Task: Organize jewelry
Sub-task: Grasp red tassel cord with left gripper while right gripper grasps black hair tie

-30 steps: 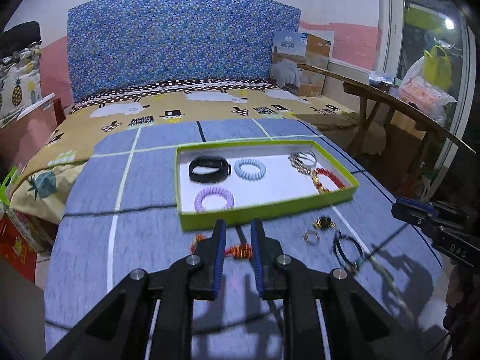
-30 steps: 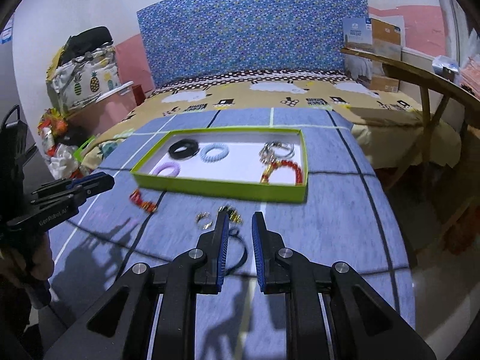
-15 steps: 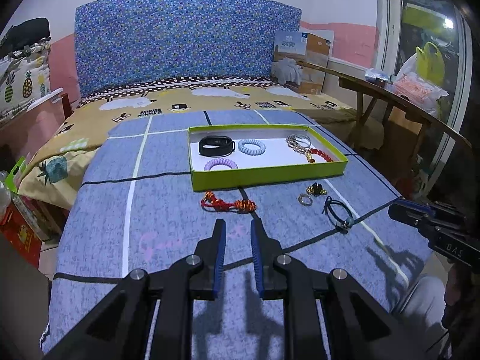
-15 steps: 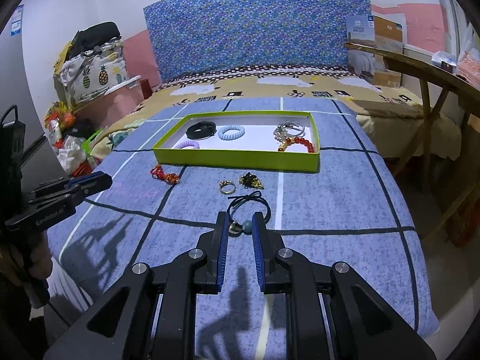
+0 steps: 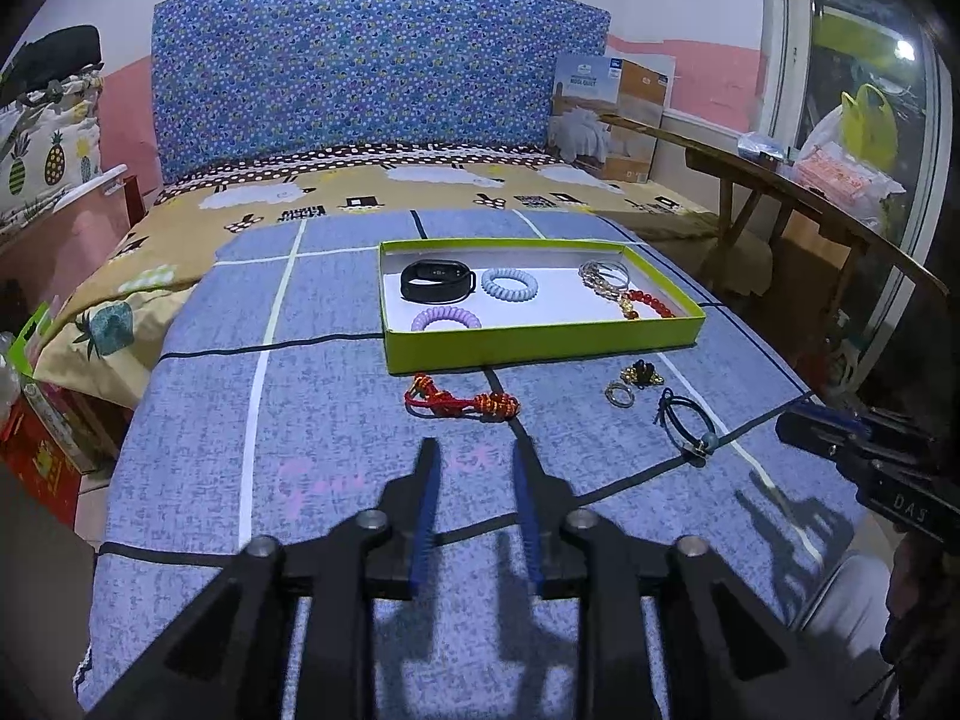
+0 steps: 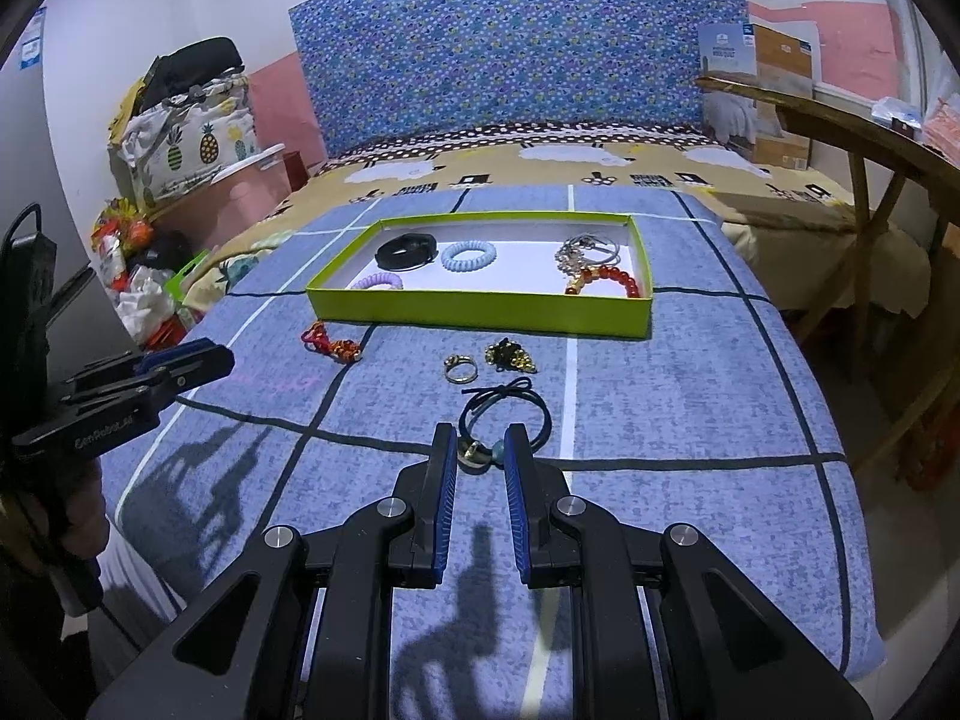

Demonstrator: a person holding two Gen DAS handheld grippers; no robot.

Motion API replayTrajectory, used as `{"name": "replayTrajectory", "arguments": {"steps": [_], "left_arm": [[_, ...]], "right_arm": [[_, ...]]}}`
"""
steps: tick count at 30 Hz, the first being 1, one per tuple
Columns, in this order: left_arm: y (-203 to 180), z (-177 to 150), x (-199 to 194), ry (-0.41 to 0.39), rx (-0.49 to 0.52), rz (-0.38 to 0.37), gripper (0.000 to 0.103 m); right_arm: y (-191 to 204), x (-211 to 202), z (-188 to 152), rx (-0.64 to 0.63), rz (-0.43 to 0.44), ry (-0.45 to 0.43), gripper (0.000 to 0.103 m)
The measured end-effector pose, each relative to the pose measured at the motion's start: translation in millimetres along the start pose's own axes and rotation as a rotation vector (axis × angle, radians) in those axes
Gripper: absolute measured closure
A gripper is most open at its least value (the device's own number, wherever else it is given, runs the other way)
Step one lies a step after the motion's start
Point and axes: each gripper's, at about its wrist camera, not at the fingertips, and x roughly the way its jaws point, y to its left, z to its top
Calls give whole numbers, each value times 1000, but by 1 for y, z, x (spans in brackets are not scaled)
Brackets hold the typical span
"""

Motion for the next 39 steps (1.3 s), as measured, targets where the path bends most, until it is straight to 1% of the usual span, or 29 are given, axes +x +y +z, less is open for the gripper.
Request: {"name": "replayTrajectory", "arguments": {"steps": [1, 2, 10, 14, 16, 24, 29, 33, 36, 37, 39], "left_arm": [[0, 0, 1, 1, -4, 0, 73], [1, 1, 2, 4, -7, 1, 73], [6, 3, 11, 18, -16, 6, 73], [8, 7, 18, 26, -24, 5, 69], [8, 8, 22, 30, -25, 1, 69], [15, 19, 45, 60, -49, -2, 69], [21, 25, 66, 87, -85, 1, 61], [25, 26, 84, 124, -110, 8, 61], [24, 27, 93, 144, -121, 9, 61], [23, 27, 96, 150, -123, 9, 61], [21, 27, 98, 160, -118, 3, 62]], "right_arm": [[1, 2, 0, -3, 2, 2, 83], [1, 4, 0, -7, 6, 5, 81], [5, 20, 0, -30, 17, 37, 81], [7, 27, 0, -46, 21, 53, 81], [10, 31, 0, -59, 21, 60, 81], [17, 48, 1, -108, 9, 82, 81], [18, 60, 1, -134, -9, 109, 81], [18, 69, 0, -149, -34, 145, 81], [14, 71, -1, -134, -28, 151, 81], [13, 71, 0, -130, -26, 151, 81], [12, 71, -1, -132, -38, 152, 89]]}}
